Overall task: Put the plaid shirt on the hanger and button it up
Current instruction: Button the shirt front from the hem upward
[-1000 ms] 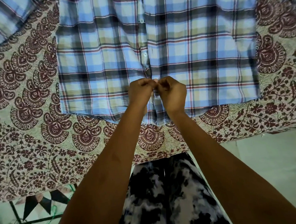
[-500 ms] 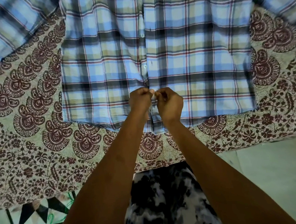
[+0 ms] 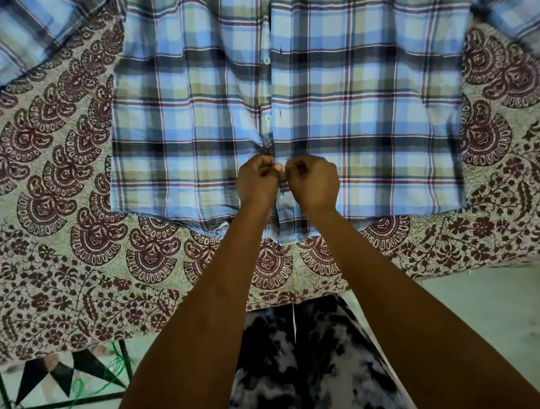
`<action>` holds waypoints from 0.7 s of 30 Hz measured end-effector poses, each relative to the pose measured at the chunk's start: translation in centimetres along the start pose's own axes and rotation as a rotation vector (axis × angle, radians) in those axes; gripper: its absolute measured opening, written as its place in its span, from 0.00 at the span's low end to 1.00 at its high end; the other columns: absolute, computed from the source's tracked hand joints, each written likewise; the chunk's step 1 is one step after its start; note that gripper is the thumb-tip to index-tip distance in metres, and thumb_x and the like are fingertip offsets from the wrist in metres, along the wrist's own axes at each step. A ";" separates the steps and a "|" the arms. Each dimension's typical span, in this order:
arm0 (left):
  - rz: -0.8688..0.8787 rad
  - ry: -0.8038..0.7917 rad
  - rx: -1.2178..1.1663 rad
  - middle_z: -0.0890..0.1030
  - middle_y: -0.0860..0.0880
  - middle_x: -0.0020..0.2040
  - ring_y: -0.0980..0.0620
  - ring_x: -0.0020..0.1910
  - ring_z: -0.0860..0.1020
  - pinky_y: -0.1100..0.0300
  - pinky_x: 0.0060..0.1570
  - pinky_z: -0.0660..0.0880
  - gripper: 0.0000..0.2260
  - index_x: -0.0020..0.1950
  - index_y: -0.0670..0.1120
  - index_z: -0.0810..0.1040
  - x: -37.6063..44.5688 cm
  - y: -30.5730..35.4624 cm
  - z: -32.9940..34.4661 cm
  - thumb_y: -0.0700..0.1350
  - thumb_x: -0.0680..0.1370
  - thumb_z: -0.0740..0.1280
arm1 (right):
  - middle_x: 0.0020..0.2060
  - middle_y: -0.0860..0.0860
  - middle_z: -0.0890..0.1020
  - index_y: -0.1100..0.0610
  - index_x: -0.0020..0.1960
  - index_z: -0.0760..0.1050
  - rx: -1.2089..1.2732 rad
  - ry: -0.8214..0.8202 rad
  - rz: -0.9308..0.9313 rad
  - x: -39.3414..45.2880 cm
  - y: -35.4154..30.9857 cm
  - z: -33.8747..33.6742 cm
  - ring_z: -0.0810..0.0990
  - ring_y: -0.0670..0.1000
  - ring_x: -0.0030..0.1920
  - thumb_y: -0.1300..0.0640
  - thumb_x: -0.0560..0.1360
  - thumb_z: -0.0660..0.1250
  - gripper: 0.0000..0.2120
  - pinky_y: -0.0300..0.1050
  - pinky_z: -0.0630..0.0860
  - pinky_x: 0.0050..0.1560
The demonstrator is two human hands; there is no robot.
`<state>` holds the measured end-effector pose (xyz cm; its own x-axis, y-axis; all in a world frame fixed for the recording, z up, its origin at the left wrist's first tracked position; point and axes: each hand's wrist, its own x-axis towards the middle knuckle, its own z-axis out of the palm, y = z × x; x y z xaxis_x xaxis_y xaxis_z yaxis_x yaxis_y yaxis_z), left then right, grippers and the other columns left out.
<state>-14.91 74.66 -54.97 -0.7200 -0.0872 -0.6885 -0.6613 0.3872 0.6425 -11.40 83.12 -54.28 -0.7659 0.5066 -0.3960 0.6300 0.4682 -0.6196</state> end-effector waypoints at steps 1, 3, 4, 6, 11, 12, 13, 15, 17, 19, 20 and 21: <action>0.020 -0.006 0.027 0.82 0.42 0.45 0.43 0.46 0.81 0.47 0.53 0.78 0.07 0.39 0.49 0.76 -0.1 0.1 -0.1 0.38 0.74 0.68 | 0.43 0.59 0.84 0.59 0.47 0.82 0.032 -0.029 0.058 0.3 0.0 -0.1 0.81 0.59 0.45 0.59 0.74 0.64 0.08 0.43 0.72 0.39; 0.126 -0.010 0.183 0.83 0.42 0.48 0.43 0.49 0.80 0.56 0.49 0.77 0.02 0.47 0.44 0.78 -0.3 0.4 -0.2 0.39 0.75 0.66 | 0.45 0.59 0.85 0.57 0.47 0.83 0.080 -0.104 0.145 1.0 0.2 -0.1 0.81 0.59 0.46 0.59 0.72 0.65 0.08 0.47 0.78 0.44; 0.208 0.007 0.308 0.83 0.42 0.48 0.44 0.48 0.80 0.59 0.44 0.74 0.04 0.50 0.43 0.78 -0.4 0.4 -0.2 0.40 0.76 0.65 | 0.45 0.58 0.85 0.57 0.47 0.83 0.094 -0.128 0.169 1.2 0.2 -0.1 0.82 0.58 0.46 0.59 0.72 0.66 0.08 0.49 0.79 0.46; 0.360 0.076 0.539 0.83 0.41 0.46 0.42 0.46 0.79 0.59 0.38 0.69 0.06 0.51 0.43 0.77 -0.8 0.6 -0.2 0.41 0.78 0.62 | 0.44 0.57 0.85 0.57 0.46 0.83 0.119 -0.155 0.191 1.6 0.1 -0.2 0.82 0.57 0.46 0.59 0.71 0.67 0.07 0.51 0.79 0.48; 0.289 0.145 0.631 0.82 0.44 0.45 0.42 0.46 0.79 0.57 0.38 0.69 0.03 0.47 0.46 0.76 -1.3 1.4 -0.9 0.44 0.76 0.66 | 0.43 0.58 0.85 0.59 0.43 0.82 0.129 -0.276 0.173 2.5 0.6 -0.7 0.82 0.56 0.45 0.60 0.73 0.67 0.05 0.47 0.78 0.48; 0.242 0.135 0.581 0.82 0.46 0.45 0.44 0.46 0.79 0.58 0.39 0.70 0.02 0.44 0.47 0.76 -1.1 1.7 -1.4 0.44 0.74 0.68 | 0.43 0.58 0.84 0.58 0.42 0.81 0.122 -0.307 0.162 2.7 0.6 -0.9 0.82 0.56 0.45 0.61 0.73 0.67 0.05 0.48 0.79 0.49; 0.227 0.126 0.536 0.82 0.47 0.43 0.46 0.45 0.79 0.59 0.40 0.71 0.02 0.42 0.48 0.76 -0.9 2.1 -1.9 0.43 0.73 0.69 | 0.42 0.58 0.84 0.57 0.42 0.81 0.107 -0.324 0.133 2.8 0.5 -1.2 0.82 0.56 0.45 0.61 0.73 0.66 0.05 0.47 0.78 0.50; 0.284 0.128 0.467 0.81 0.49 0.39 0.49 0.42 0.79 0.61 0.40 0.72 0.02 0.40 0.46 0.78 -0.5 3.3 -2.8 0.42 0.72 0.70 | 0.41 0.57 0.84 0.56 0.40 0.79 0.091 -0.288 0.055 3.1 -0.1 -1.7 0.82 0.56 0.44 0.59 0.73 0.67 0.04 0.46 0.77 0.49; 0.340 0.144 0.397 0.80 0.50 0.37 0.51 0.40 0.78 0.63 0.39 0.70 0.01 0.41 0.44 0.79 0.1 4.9 -3.2 0.41 0.72 0.69 | 0.39 0.56 0.82 0.54 0.38 0.74 0.173 -0.186 -0.004 3.4 -1.1 -2.0 0.80 0.56 0.43 0.61 0.72 0.68 0.05 0.51 0.77 0.47; 0.381 0.171 0.368 0.83 0.47 0.41 0.53 0.41 0.78 0.68 0.40 0.68 0.04 0.43 0.43 0.81 1.1 6.2 -3.0 0.38 0.73 0.67 | 0.41 0.55 0.79 0.57 0.43 0.73 0.180 -0.112 -0.108 3.9 -2.0 -2.2 0.78 0.55 0.41 0.61 0.70 0.69 0.05 0.47 0.75 0.42; 0.399 0.180 0.376 0.84 0.45 0.44 0.53 0.43 0.79 0.71 0.41 0.67 0.06 0.44 0.41 0.82 1.7 6.5 -2.8 0.36 0.74 0.65 | 0.43 0.55 0.78 0.60 0.47 0.73 0.142 -0.108 -0.169 4.1 -2.5 -2.1 0.76 0.55 0.41 0.59 0.70 0.71 0.10 0.45 0.71 0.40; 0.406 0.180 0.386 0.84 0.44 0.46 0.51 0.45 0.80 0.73 0.42 0.67 0.08 0.46 0.40 0.82 2.4 6.7 -2.5 0.34 0.74 0.64 | 0.46 0.56 0.76 0.62 0.51 0.72 0.105 -0.125 -0.207 4.5 -2.8 -1.9 0.75 0.55 0.43 0.57 0.69 0.72 0.15 0.44 0.69 0.39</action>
<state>-21.59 74.74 -51.48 -0.9464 -0.0031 -0.3231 -0.2245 0.7255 0.6506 -16.42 85.48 -53.03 -0.8910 0.3113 -0.3304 0.4467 0.4715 -0.7603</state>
